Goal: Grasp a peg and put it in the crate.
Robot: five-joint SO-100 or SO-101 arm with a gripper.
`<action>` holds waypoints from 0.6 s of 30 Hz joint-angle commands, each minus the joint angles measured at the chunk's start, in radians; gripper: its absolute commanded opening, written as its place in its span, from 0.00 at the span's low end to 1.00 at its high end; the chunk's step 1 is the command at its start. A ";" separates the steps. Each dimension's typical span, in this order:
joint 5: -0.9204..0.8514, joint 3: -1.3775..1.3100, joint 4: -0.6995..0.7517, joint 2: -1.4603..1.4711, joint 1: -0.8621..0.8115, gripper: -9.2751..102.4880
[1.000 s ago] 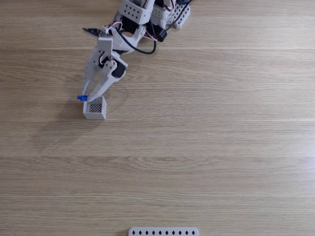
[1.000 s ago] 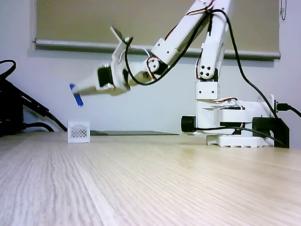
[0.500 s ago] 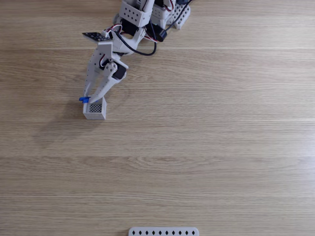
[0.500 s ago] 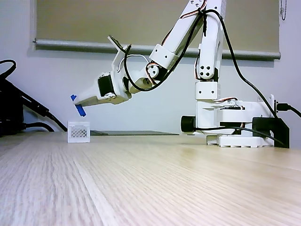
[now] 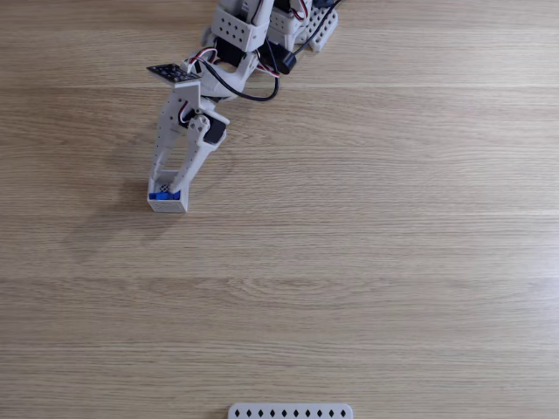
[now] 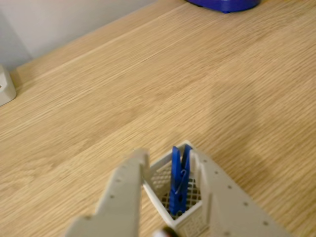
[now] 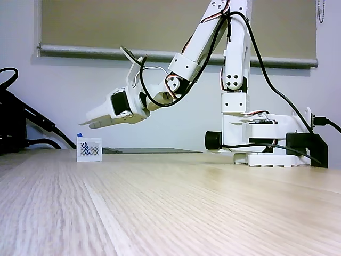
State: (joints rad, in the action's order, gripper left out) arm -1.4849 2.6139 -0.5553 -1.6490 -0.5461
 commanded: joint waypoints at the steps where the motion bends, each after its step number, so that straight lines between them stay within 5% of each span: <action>1: 0.005 -0.054 -0.017 -0.028 -0.008 0.06; 11: 0.035 -0.043 0.040 -0.173 0.103 0.07; 18: 0.376 -0.054 0.313 -0.390 0.261 0.07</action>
State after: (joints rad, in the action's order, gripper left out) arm -1.2824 2.6139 -0.3313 -1.8776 -0.3451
